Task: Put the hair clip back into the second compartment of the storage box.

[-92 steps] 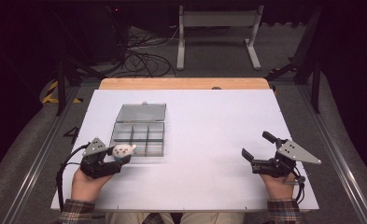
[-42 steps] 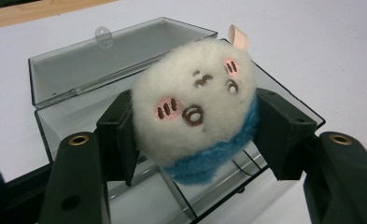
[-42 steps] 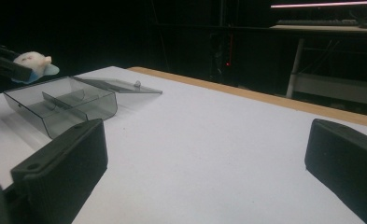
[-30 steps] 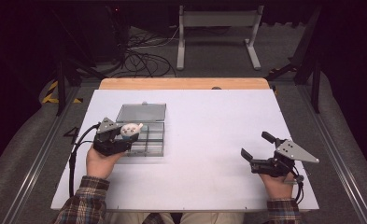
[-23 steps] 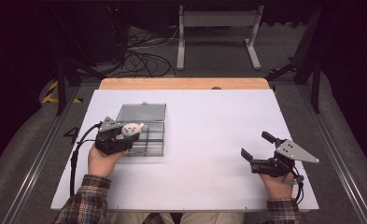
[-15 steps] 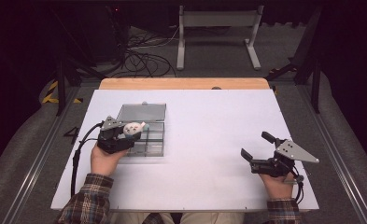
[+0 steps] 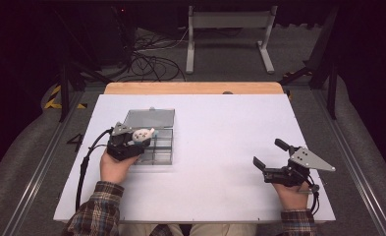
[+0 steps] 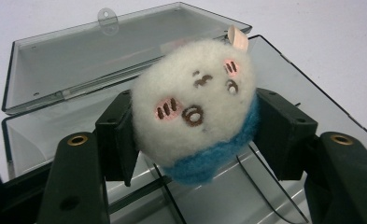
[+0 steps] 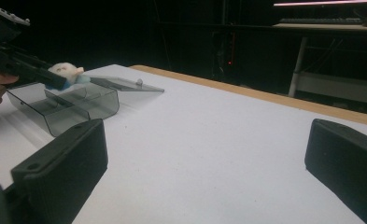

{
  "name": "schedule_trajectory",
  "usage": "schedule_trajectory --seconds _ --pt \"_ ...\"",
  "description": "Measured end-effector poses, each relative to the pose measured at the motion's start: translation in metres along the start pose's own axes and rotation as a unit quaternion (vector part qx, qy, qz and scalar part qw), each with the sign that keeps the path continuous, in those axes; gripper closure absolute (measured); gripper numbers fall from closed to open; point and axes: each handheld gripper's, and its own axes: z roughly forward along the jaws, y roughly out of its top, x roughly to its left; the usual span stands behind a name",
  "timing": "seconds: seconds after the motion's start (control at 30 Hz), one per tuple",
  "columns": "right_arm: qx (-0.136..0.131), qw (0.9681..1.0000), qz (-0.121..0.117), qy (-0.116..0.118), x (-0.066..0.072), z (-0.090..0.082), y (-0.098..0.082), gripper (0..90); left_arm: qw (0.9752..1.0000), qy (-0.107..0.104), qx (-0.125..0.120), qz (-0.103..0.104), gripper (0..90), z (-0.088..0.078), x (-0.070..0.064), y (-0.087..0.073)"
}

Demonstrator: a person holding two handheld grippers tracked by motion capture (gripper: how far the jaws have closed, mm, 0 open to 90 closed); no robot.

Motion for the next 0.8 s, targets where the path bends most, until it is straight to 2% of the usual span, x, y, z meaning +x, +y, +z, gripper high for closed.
schedule_trajectory --seconds 0.17,0.3,0.43,0.6,0.8 --pt "0.002 1.0000 0.000 0.002 0.000 0.000 0.000 0.0 0.9999 0.007 0.005 -0.009 38.1 0.003 0.000 0.000" --pt "0.002 1.0000 0.000 0.003 0.000 0.000 0.000 0.0 0.9994 0.013 0.022 -0.023 38.2 0.006 -0.001 0.000" --pt "0.001 1.0000 0.000 0.003 0.000 0.000 0.000 0.0 0.9987 0.009 0.030 -0.040 38.1 0.008 0.000 0.001" --pt "0.001 1.0000 0.000 0.003 0.000 0.000 0.000 0.0 0.9979 0.010 0.051 -0.039 38.0 0.013 -0.002 0.001" --pt "0.000 1.0000 0.001 0.001 0.000 0.000 0.000 0.0 0.9979 0.011 0.052 -0.036 37.3 0.018 -0.005 0.002"
